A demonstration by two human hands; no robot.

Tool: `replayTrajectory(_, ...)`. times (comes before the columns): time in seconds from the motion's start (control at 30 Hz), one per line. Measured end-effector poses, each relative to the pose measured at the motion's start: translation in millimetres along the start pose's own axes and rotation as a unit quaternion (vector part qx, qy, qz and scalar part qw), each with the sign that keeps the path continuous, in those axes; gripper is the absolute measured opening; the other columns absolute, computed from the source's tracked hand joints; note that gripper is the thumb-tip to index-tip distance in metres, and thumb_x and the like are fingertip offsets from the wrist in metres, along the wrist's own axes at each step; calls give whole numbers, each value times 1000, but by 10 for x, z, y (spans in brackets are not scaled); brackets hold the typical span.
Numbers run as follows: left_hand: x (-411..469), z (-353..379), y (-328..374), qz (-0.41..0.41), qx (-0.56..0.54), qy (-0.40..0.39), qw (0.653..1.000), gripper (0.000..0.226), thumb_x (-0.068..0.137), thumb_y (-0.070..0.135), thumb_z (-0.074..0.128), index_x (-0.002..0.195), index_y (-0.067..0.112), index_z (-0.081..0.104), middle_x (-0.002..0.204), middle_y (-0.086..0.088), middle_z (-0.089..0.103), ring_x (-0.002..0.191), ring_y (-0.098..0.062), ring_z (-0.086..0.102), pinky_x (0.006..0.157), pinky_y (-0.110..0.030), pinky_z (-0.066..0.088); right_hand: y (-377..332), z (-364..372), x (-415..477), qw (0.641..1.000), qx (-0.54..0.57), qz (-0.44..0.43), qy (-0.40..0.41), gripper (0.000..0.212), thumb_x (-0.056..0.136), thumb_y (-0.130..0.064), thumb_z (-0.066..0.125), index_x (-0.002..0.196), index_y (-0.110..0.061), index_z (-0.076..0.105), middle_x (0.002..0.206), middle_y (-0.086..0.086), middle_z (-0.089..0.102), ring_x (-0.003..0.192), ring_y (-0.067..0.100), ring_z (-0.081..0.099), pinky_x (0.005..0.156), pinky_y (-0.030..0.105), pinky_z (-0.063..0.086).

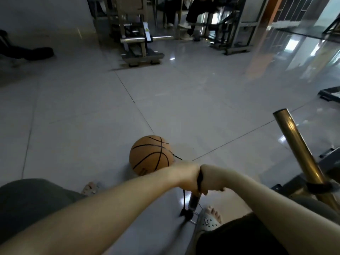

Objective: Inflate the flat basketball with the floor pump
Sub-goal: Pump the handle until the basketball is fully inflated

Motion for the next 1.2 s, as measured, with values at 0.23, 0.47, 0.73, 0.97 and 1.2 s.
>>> replayTrajectory(0.23,-61,-607,93,44,-44,8,998,34,68,44,87,93,25,75,79,6,70,74,-19,68,59,-28,53,53,-491,-290,995,98,-8,26,7,71,-4,68,76,0,64,60,6,47,40,17,38,43,23,34)
replayTrajectory(0.47,347,224,-5,65,49,92,992,45,81,63,69,88,19,67,72,4,61,64,-19,58,52,-26,40,293,172,388,998,66,3,24,6,69,-9,67,65,-13,63,57,3,56,54,19,54,59,28,47)
replayTrajectory(0.73,412,639,-49,33,73,34,996,10,92,22,57,85,15,58,92,-10,69,84,-31,68,63,-30,44,314,566,685,999,41,-6,24,19,78,-23,67,96,-17,66,85,2,60,77,19,57,67,27,43)
replayTrajectory(0.97,262,529,-78,14,12,-3,1000,25,84,41,73,76,23,56,69,2,58,59,-17,54,48,-25,36,166,443,412,1000,-3,21,-2,17,79,-15,70,66,-13,60,61,3,56,55,18,55,71,33,54)
replayTrajectory(1.2,22,-585,104,79,-112,-29,990,29,78,26,84,106,28,76,75,19,64,59,6,58,51,-12,42,160,-486,-118,997,79,-16,8,7,74,-5,69,78,-5,63,61,7,48,42,18,40,45,25,38)
Point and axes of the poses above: each hand's wrist, its own x-axis towards the middle knuckle, its own z-axis out of the palm, y = z × x, the point moved 4 cm from there along x, towards the middle knuckle
